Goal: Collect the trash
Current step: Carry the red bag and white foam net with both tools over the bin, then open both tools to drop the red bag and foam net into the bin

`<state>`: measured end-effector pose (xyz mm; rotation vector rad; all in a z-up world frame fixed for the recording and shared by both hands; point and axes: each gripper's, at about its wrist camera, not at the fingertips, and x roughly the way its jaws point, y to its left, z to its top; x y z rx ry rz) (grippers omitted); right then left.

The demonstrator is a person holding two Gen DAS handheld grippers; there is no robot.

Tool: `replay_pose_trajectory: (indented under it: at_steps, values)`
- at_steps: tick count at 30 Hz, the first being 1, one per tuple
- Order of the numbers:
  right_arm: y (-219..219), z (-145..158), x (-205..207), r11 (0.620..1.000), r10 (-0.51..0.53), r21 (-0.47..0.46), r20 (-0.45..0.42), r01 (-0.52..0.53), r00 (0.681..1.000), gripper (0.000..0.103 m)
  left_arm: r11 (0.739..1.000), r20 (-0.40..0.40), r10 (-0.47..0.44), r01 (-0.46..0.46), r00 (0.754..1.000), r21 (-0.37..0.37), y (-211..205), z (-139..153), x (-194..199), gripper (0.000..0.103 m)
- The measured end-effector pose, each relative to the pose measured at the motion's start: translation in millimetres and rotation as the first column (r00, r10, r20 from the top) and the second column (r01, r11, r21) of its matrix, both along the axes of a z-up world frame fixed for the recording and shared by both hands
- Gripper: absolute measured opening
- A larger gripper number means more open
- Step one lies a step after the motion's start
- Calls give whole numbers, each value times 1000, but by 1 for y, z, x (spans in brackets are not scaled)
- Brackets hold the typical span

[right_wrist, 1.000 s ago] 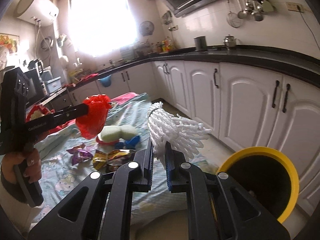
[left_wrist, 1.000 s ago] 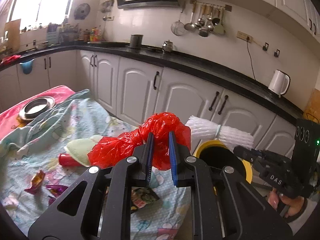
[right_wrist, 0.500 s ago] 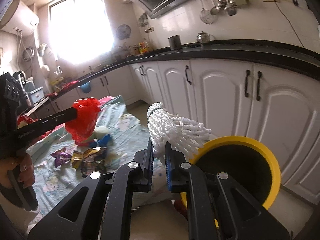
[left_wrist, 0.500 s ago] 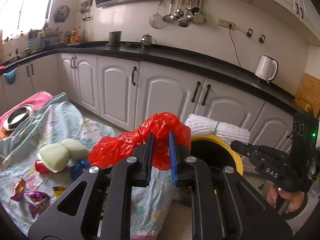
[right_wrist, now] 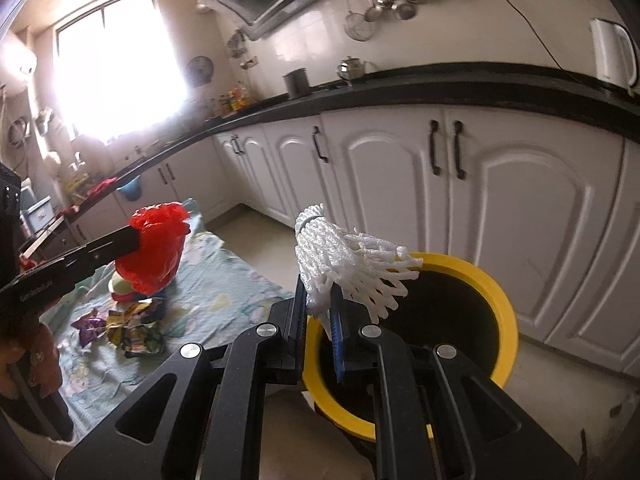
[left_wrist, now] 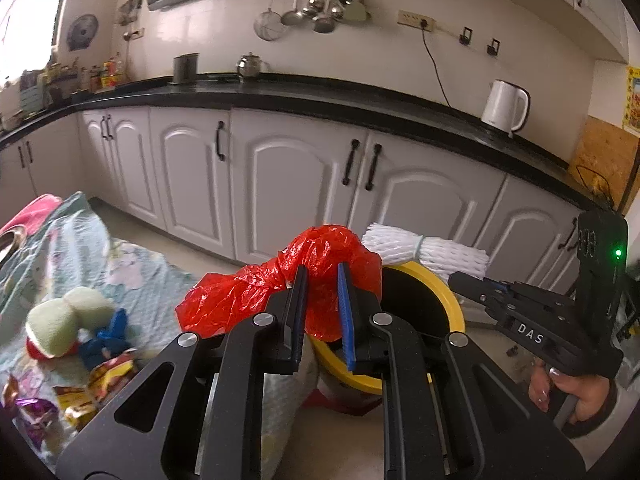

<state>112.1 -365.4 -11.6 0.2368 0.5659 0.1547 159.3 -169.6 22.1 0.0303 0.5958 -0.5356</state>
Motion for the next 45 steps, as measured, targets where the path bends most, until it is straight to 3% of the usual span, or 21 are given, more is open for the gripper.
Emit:
replay_pose_trajectory:
  at_steps: [17,33,36,38,40,43,45]
  values:
    - [-50,-32,-1,989,-139,29,-102,142,985,10,994,-66,-104,105,992,21,-58,-33,19,10]
    - [-61,-60,14,986,-157,27,-185,165,970,12,989,-161,-143,146,977,7,-95,-72,59,11]
    - [-61,-63,17,988,-140,31,-201,149,970,13,990,-173,-136,139,975,0,-99,-75,66,29]
    - [-60,-64,16,988,-147,20,-203,154,968,28,992,-177,-123,124,976,-6,-98,-75,68,46]
    - [-60,-65,15,986,-159,11,-199,164,967,38,994,-181,-113,112,977,-12,-95,-75,69,53]
    - [-64,-65,12,982,-181,9,-197,186,964,50,996,-167,-93,94,982,-3,-89,-73,66,68]
    - [-67,-65,9,980,-191,18,-195,198,962,51,997,-162,-77,78,984,0,-83,-70,64,76]
